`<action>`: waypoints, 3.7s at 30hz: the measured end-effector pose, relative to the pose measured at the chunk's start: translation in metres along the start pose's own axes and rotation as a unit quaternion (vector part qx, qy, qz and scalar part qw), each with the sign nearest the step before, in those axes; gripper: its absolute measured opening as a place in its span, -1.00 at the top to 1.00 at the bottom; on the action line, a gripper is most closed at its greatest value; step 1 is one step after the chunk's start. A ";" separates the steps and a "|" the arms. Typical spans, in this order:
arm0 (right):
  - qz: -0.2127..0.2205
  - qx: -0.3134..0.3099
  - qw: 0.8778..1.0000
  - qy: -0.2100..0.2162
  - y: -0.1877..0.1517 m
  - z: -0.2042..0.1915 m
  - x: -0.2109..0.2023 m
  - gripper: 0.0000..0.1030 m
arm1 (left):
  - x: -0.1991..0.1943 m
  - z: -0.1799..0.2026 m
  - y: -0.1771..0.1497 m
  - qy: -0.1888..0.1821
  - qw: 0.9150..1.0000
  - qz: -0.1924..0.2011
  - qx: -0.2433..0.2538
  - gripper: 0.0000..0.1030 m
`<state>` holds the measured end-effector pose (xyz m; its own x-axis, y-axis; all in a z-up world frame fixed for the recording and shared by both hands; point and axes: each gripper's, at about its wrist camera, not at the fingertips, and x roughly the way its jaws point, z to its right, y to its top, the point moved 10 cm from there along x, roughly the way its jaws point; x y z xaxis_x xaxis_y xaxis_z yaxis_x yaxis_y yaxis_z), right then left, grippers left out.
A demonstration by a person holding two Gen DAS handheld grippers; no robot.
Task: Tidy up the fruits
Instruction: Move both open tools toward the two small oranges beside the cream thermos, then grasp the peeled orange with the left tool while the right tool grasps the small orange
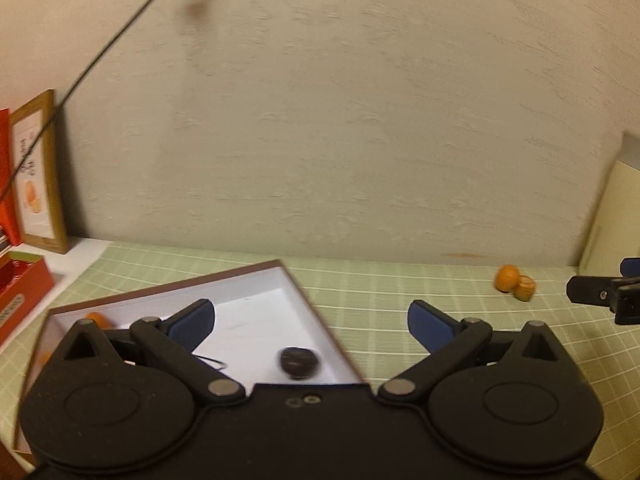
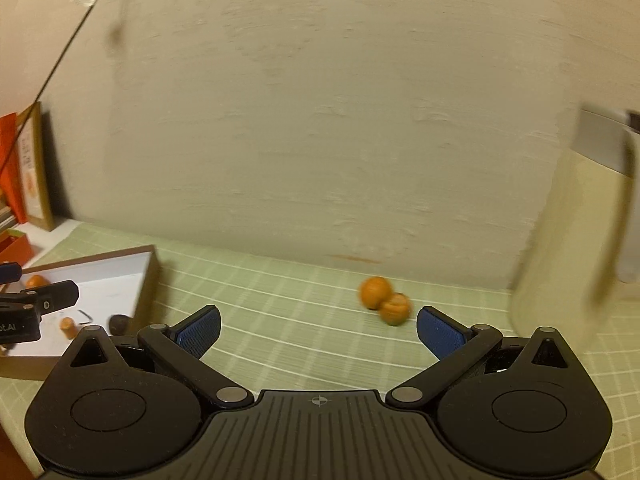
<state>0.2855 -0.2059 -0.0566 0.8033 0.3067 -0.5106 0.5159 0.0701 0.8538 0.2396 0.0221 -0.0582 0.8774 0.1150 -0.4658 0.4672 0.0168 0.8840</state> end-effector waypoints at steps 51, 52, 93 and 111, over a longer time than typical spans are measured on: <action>-0.019 0.125 0.971 -0.202 -0.066 0.276 -0.012 -1.00 | 0.161 0.258 -0.042 -0.149 0.984 -0.076 0.058 0.01; -0.021 0.128 0.971 -0.201 -0.067 0.278 -0.009 -1.00 | 0.162 0.259 -0.041 -0.150 0.984 -0.074 0.060 0.01; -0.048 0.113 0.982 -0.145 -0.061 0.224 0.031 -1.00 | 0.101 0.209 -0.037 -0.128 0.987 -0.055 0.082 0.58; -0.029 0.053 0.997 -0.054 -0.032 0.124 0.070 -1.00 | 0.074 0.109 -0.028 -0.067 0.996 -0.053 0.028 0.58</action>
<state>0.3620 -0.3043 -0.1321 0.7961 0.2011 -0.5709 0.5857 -0.0181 0.8103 0.3032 -0.0784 -0.1217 0.8276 -0.0182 -0.5610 0.5603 -0.0350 0.8276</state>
